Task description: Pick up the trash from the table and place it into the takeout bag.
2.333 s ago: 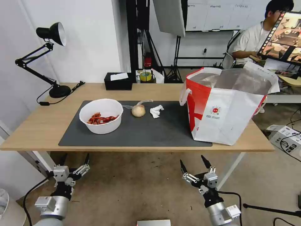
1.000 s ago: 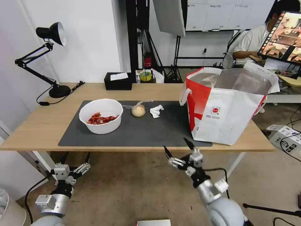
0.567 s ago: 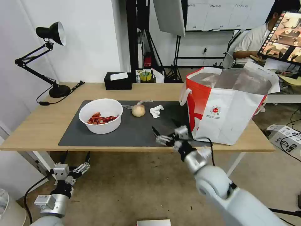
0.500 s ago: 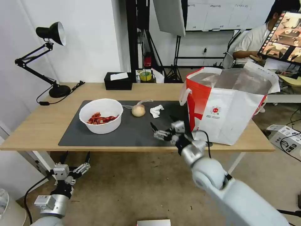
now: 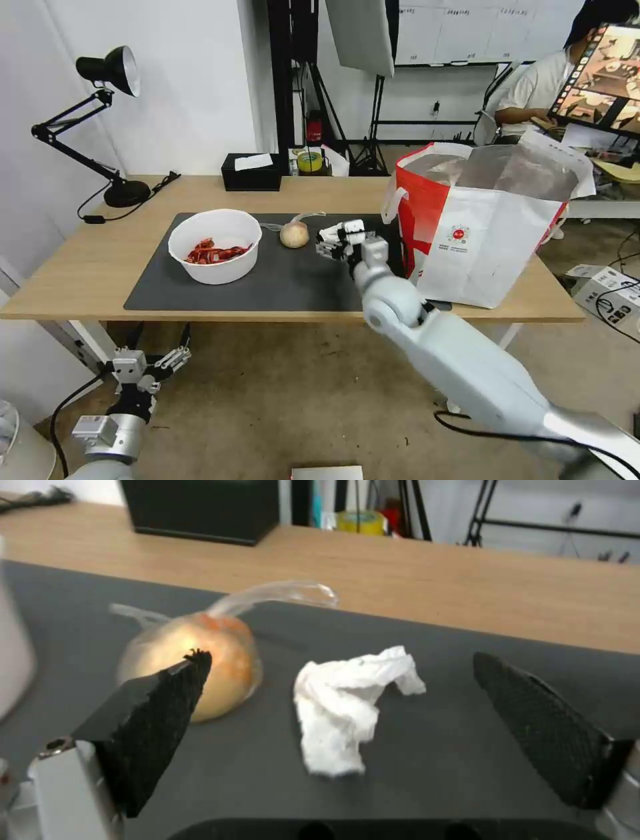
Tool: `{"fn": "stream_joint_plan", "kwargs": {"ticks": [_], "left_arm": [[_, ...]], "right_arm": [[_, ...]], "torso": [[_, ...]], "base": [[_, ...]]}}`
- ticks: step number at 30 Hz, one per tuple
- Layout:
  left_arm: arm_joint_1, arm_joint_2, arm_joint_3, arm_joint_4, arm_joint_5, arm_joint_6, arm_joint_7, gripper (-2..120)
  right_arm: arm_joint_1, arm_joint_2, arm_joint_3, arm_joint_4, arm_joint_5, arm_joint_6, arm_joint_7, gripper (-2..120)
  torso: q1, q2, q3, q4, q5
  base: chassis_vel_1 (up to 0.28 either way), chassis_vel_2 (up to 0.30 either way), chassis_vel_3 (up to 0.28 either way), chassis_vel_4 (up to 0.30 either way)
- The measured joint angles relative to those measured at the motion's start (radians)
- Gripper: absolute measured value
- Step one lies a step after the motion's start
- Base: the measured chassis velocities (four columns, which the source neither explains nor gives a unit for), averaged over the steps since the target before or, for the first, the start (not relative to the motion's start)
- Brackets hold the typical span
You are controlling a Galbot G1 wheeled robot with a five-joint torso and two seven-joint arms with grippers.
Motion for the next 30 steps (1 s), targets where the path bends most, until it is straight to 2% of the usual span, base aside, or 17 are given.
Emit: {"fn": "stream_joint_plan", "kwargs": {"ticks": [8, 20, 30], "left_arm": [[-0.003, 0.004, -0.003, 0.000, -0.001, 0.000, 0.000, 100], [-0.014, 0.005, 0.010, 0.000, -0.002, 0.000, 0.001, 100], [-0.023, 0.007, 0.017, -0.007, -0.003, 0.003, 0.001, 100]], "right_arm": [[0.082, 0.096, -0.002, -0.183, 0.033, -0.041, 0.003, 100], [0.142, 0.196, -0.013, -0.354, 0.004, -0.121, 0.018, 100], [0.155, 0.226, 0.009, -0.427, 0.001, -0.123, -0.012, 100]], "torso": [[0.000, 0.000, 0.000, -0.0001, 0.0000], [0.000, 0.000, 0.000, -0.0001, 0.0001], [0.000, 0.000, 0.000, -0.0002, 0.0002]], "base": [[0.000, 0.000, 0.000, 0.000], [0.000, 0.000, 0.000, 0.000], [0.000, 0.000, 0.000, 0.000]]}}
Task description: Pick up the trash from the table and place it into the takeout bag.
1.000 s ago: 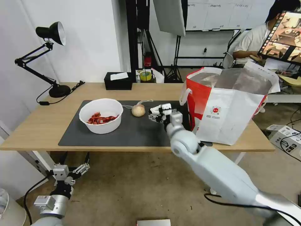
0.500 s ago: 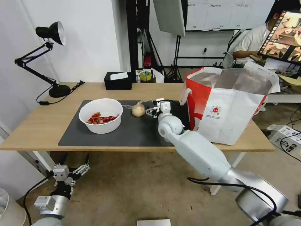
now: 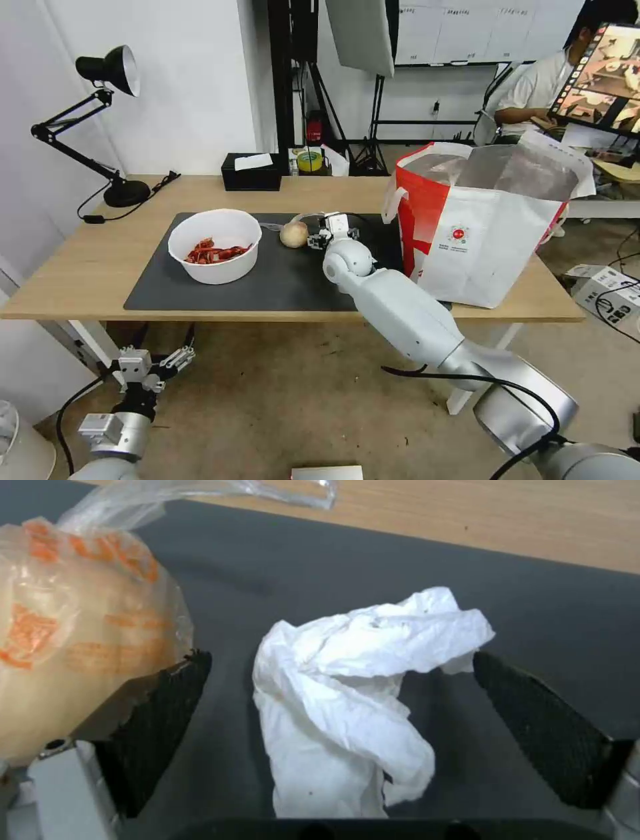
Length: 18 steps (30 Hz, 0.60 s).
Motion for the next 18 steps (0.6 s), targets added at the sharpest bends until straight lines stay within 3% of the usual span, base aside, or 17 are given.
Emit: {"fn": "stream_joint_plan", "kwargs": {"ticks": [8, 15, 18], "left_arm": [[-0.009, 0.004, 0.002, 0.000, -0.006, 0.009, 0.000, 100], [-0.011, 0.003, 0.007, 0.007, -0.006, 0.006, 0.000, 100], [-0.013, 0.004, 0.009, 0.007, -0.007, 0.004, 0.000, 100]], "right_arm": [[0.015, 0.030, 0.020, -0.056, 0.003, 0.002, -0.020, 98], [0.010, 0.038, 0.028, -0.073, 0.004, 0.002, -0.023, 78], [0.000, 0.038, 0.030, -0.067, 0.016, 0.003, -0.023, 63]], "torso": [[0.000, 0.000, 0.000, 0.0000, 0.0000], [0.000, 0.000, 0.000, 0.0001, 0.0000], [0.000, 0.000, 0.000, 0.0004, 0.0000]], "base": [[0.000, 0.000, 0.000, 0.000], [0.000, 0.000, 0.000, 0.000], [0.000, 0.000, 0.000, 0.000]]}}
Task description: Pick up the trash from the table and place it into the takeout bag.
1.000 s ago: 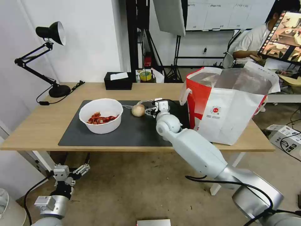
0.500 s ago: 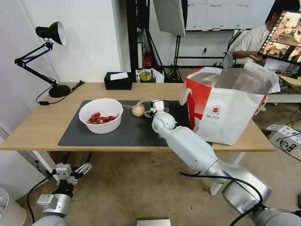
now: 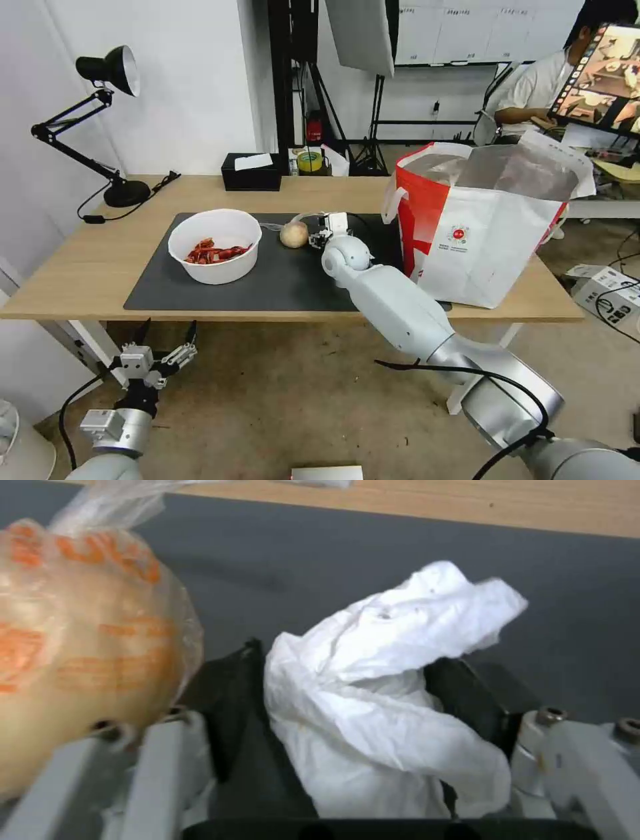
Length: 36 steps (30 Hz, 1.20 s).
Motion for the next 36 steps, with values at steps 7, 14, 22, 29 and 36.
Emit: {"fn": "stream_joint_plan", "kwargs": {"ticks": [7, 14, 22, 29, 36], "left_arm": [[0.001, 0.000, 0.000, -0.001, 0.000, -0.003, 0.000, 100], [0.001, 0.000, 0.003, -0.004, -0.001, -0.004, -0.001, 100], [0.000, -0.004, 0.006, -0.008, 0.001, -0.004, -0.002, 100], [0.001, -0.005, 0.008, -0.012, 0.001, -0.004, -0.004, 100], [0.002, -0.003, 0.004, -0.016, -0.001, -0.002, -0.006, 100]], "right_arm": [[-0.015, -0.007, 0.002, 0.017, 0.013, 0.001, 0.005, 37], [-0.033, -0.021, 0.009, 0.043, 0.015, 0.015, 0.013, 15], [-0.075, -0.119, -0.002, 0.226, 0.011, 0.071, 0.024, 0], [-0.142, -0.220, -0.007, 0.440, 0.016, 0.157, 0.023, 0], [-0.204, -0.276, -0.010, 0.572, -0.125, 0.324, -0.056, 0]], "torso": [[0.000, 0.000, 0.000, 0.0004, 0.0001], [0.000, 0.000, 0.000, -0.0003, 0.0001], [0.000, 0.000, 0.001, -0.0008, -0.0002], [0.000, 0.000, 0.000, -0.0005, 0.0000], [0.000, 0.000, 0.000, -0.0003, 0.0001]], "base": [[0.000, 0.000, 0.000, 0.000], [0.000, 0.000, 0.000, 0.000], [0.000, 0.000, 0.000, 0.000], [0.000, 0.000, 0.000, 0.000], [0.000, 0.000, 0.000, 0.000]]}}
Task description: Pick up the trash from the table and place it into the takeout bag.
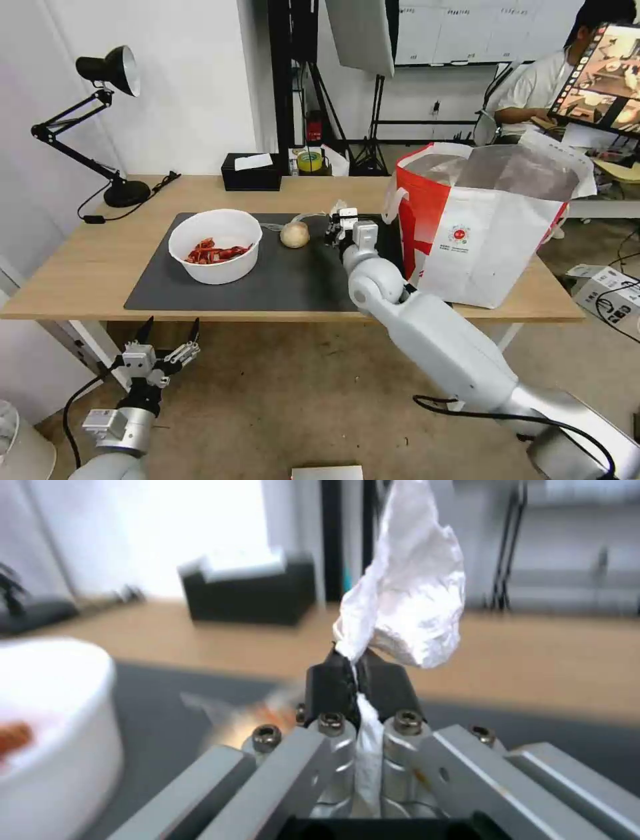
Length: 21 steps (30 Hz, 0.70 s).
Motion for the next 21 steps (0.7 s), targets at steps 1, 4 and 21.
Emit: {"fn": "stream_joint_plan", "kwargs": {"ticks": [1, 4, 21], "left_arm": [[0.002, -0.001, -0.001, 0.000, 0.000, 0.000, 0.000, 100], [0.007, -0.003, -0.001, -0.001, 0.000, 0.000, 0.000, 100], [0.018, -0.009, -0.005, -0.020, -0.002, 0.003, -0.026, 100]], "right_arm": [[-0.008, -0.006, 0.004, 0.014, -0.046, 0.031, -0.010, 0], [-0.016, -0.015, 0.021, 0.040, -0.142, 0.083, -0.014, 0], [0.056, -0.010, 0.191, 0.122, -0.333, -0.159, 0.423, 0]], "torso": [[0.000, 0.000, 0.000, -0.0001, 0.0000], [0.000, 0.000, 0.000, 0.0000, 0.0000], [0.000, 0.000, 0.000, -0.0001, 0.0000]], "base": [[0.000, 0.000, 0.000, 0.000], [0.000, 0.000, 0.000, 0.000], [0.000, 0.000, 0.000, 0.000]]}}
